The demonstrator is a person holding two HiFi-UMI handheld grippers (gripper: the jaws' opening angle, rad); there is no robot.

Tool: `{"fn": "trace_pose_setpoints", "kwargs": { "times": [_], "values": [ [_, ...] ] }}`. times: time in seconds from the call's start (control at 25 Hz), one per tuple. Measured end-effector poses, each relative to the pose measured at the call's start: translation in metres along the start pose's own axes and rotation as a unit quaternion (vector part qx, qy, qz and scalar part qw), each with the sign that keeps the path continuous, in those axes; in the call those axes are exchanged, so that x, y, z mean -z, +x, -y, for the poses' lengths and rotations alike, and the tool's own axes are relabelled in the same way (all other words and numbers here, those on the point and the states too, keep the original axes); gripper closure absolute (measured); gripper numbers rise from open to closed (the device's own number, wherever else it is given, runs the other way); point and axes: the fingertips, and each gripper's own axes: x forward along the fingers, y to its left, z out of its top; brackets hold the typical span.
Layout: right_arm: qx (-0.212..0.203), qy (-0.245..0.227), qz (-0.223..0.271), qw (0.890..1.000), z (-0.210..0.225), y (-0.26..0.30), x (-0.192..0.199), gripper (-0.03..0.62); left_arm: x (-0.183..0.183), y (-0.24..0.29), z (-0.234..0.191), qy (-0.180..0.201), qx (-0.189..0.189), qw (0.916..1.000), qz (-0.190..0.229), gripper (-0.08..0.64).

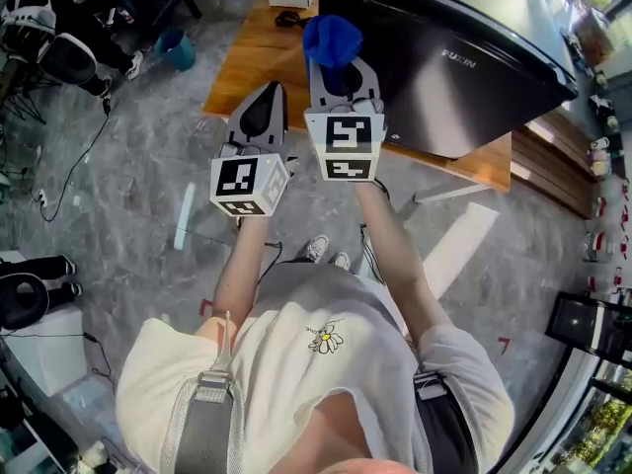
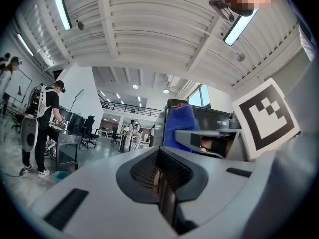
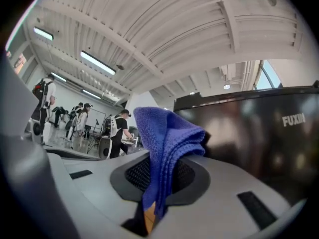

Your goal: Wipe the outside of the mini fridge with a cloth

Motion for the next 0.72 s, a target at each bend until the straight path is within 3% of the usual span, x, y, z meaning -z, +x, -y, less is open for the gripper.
{"fn": "trace_pose_setpoints", "kwargs": {
  "times": [0.32,0.72],
  "values": [
    [0.033,-0.024,-0.02,0.999,0.005,0.019,0.011,0.52,0.0,-0.003,-0.002,-0.004,0.006,1.0,0.001,0.555],
    [0.079,-0.031,-0.025,0.996,0.037,-0.012,0.016,0.52,0.003,0.004,0.023,-0.012,0.036,0.9993,-0.004,0.555]
  ]
}}
